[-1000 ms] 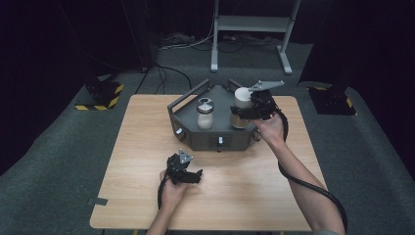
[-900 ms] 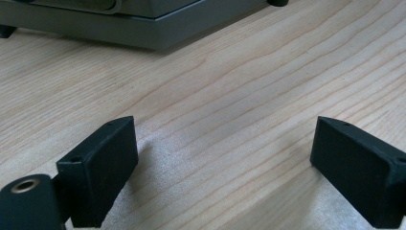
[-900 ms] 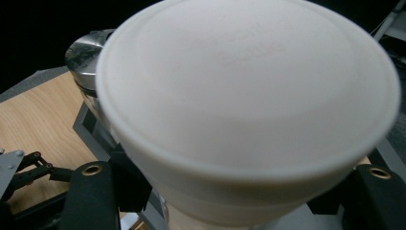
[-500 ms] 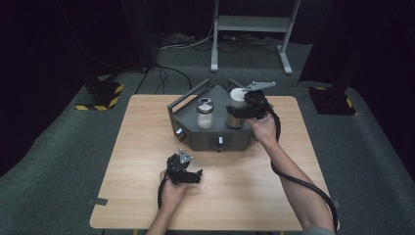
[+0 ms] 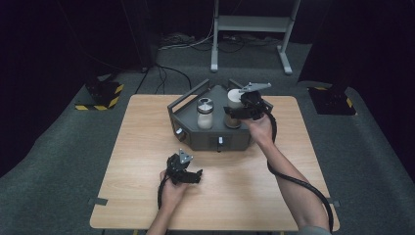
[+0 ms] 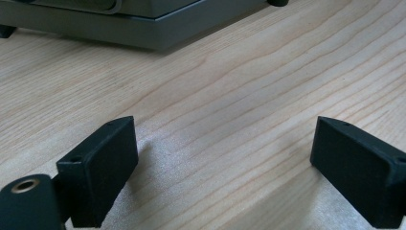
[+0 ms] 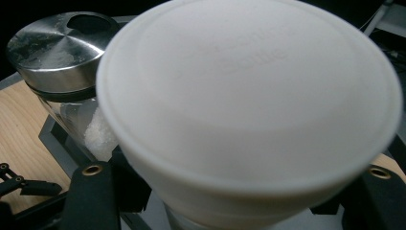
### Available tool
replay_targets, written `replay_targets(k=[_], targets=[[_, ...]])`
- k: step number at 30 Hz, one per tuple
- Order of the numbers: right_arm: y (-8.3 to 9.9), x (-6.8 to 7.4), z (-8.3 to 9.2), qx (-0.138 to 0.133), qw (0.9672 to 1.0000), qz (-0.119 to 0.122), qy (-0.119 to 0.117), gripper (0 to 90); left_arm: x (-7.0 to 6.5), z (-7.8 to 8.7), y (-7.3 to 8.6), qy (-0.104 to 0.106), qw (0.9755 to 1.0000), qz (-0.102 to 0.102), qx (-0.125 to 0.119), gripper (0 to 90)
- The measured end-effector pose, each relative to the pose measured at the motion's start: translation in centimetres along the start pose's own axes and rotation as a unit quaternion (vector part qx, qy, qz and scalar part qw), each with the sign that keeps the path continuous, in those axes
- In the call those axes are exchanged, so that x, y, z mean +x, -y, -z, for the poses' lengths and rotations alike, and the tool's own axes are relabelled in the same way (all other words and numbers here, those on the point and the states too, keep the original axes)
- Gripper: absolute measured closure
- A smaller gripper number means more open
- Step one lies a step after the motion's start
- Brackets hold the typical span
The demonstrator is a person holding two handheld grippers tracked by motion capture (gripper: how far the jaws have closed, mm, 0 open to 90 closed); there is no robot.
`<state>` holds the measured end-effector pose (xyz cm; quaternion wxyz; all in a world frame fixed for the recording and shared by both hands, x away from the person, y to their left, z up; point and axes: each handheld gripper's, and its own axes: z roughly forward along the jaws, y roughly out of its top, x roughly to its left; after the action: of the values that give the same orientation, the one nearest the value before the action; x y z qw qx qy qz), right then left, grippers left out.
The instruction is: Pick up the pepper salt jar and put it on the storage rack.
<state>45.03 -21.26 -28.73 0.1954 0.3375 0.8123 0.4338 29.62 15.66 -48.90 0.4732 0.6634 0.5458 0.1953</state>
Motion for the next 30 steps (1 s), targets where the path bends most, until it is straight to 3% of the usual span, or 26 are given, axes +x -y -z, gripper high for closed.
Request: replay_targets(k=[30], targets=[[-0.07,-0.11,-0.18,0.002,1.0,0.006,-0.004,33.4,-0.04,-0.02,0.02,-0.001,1.0,0.001,-0.001,9.0]])
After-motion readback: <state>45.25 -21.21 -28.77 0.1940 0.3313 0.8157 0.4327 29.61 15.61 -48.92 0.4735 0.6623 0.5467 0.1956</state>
